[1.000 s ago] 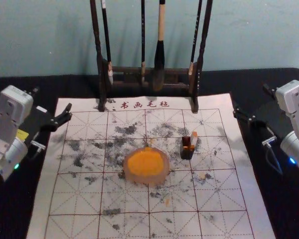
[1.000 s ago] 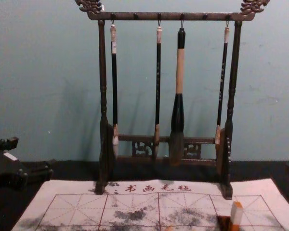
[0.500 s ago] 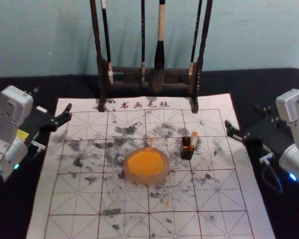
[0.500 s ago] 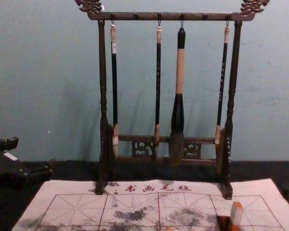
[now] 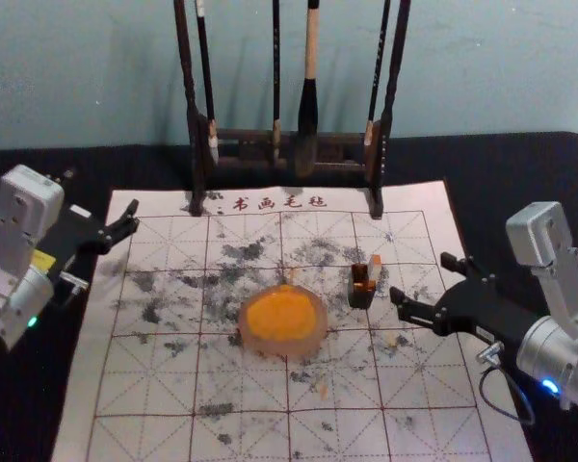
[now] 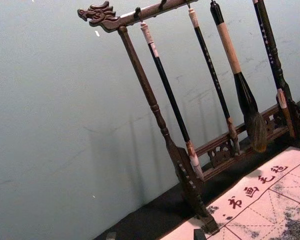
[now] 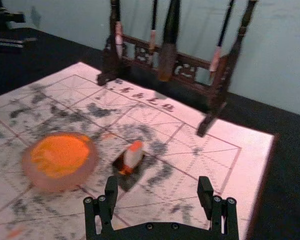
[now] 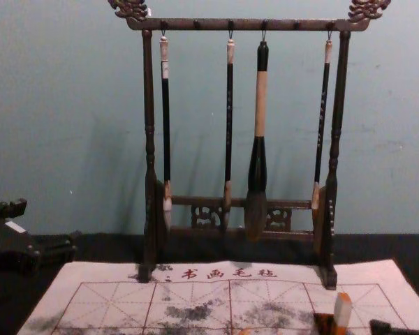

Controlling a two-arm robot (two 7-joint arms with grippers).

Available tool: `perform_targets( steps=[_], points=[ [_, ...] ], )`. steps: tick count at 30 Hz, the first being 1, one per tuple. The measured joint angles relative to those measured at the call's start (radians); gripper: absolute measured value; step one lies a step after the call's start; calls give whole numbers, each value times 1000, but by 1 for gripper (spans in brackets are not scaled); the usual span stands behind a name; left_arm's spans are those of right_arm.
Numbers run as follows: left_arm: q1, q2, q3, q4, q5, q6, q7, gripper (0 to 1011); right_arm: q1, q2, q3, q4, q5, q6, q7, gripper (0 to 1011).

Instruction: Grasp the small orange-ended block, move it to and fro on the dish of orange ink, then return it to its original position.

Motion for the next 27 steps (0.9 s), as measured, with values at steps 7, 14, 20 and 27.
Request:
perform_targets(
  steps=[7, 14, 20, 27],
  points=[
    [0, 0, 0, 0, 0, 0, 0, 1001, 8, -51, -12, -6, -4, 46, -4, 1003],
    [0, 0, 0, 0, 0, 0, 0, 1001, 35, -124, -15, 14, -19, 84, -44, 1003],
    [0, 0, 0, 0, 0, 0, 0, 1001, 57, -191, -10, 35, -24, 139, -86, 1003],
    [0, 0, 0, 0, 0, 0, 0, 1001, 68, -230, 0, 55, -35, 166, -103, 1003]
  ],
)
